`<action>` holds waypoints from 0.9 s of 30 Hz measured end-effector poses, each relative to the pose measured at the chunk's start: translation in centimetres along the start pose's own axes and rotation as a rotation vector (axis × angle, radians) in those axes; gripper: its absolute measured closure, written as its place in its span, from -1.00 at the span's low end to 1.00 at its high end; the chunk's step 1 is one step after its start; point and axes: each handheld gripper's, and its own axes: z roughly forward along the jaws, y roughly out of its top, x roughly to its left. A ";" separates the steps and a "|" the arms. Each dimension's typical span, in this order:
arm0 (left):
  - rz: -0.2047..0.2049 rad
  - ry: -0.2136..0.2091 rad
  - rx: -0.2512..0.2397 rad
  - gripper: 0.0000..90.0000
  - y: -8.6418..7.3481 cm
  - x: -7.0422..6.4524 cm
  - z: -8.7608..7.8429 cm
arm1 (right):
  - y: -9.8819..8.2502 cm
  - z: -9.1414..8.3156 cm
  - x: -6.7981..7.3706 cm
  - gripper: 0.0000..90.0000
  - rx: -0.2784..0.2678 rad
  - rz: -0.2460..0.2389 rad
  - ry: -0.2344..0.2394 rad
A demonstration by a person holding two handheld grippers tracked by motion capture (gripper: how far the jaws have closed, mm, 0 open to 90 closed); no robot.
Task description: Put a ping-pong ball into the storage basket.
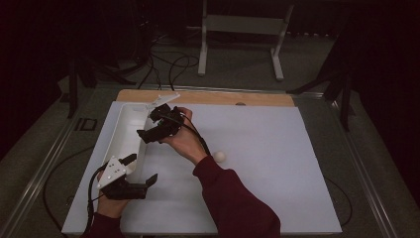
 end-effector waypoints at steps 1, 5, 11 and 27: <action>0.000 0.000 0.000 -0.95 0.0 0.0 0.0 | -0.1 -0.1 -0.1 -0.78 -0.002 0.004 -0.002; 0.003 0.001 0.002 -0.95 0.0 0.0 0.0 | -0.5 -0.4 -0.5 -0.78 -0.001 0.018 -0.003; 0.001 0.002 0.001 -0.95 0.0 0.0 0.0 | -0.8 -0.8 -1.1 -0.78 -0.009 0.030 -0.009; -0.001 0.002 -0.001 -0.95 0.0 0.0 0.0 | -1.6 -2.2 -2.3 -0.78 -0.024 0.054 -0.046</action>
